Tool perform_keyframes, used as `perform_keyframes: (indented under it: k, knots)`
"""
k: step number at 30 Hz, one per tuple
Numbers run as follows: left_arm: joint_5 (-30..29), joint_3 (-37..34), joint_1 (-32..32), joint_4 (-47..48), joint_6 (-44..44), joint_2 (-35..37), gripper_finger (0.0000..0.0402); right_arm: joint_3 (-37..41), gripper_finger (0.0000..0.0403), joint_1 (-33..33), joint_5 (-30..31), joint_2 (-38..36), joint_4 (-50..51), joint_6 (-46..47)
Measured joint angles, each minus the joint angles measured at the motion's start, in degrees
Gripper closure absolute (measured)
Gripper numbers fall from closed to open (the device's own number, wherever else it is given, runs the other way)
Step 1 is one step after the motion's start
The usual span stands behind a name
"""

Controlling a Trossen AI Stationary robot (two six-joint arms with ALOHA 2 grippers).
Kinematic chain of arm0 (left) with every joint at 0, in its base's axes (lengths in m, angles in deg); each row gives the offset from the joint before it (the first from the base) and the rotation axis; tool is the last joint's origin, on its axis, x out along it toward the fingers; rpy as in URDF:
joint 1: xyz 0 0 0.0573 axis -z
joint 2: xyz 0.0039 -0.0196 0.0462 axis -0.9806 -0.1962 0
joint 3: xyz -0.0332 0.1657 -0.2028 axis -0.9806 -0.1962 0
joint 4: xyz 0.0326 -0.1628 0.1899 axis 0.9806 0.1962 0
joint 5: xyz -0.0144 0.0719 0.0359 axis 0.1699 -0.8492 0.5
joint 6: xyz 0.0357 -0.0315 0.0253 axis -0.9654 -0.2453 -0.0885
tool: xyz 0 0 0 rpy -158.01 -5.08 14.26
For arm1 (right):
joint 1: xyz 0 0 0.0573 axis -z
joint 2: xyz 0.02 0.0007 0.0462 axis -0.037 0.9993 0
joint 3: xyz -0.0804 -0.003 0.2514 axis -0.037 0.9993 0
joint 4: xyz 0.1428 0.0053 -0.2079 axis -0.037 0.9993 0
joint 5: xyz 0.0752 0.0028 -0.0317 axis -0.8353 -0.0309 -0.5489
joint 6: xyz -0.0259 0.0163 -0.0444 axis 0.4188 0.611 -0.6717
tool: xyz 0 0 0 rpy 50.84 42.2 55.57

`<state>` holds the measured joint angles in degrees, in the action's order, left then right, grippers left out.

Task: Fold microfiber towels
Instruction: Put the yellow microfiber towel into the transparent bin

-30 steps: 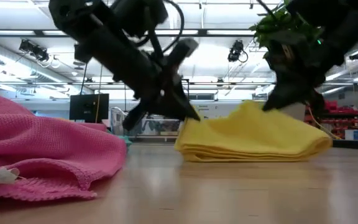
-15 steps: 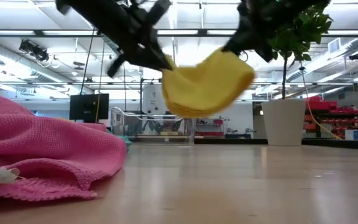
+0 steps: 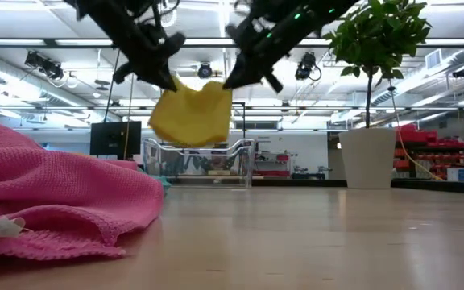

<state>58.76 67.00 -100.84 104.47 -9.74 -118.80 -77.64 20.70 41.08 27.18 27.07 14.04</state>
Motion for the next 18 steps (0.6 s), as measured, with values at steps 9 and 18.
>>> perform_keyframes:
  k: [9,18]
  knots:
    - [24.63,0.23,-21.62,0.20,-11.61,-4.66,0.0392,-11.01,0.0399,6.12,-1.87,10.56,6.62,5.01]
    - [36.16,-0.02,-26.71,-1.44,-16.65,-14.90,0.0392,-11.65,0.0399,8.53,-3.52,14.49,7.85,8.94]
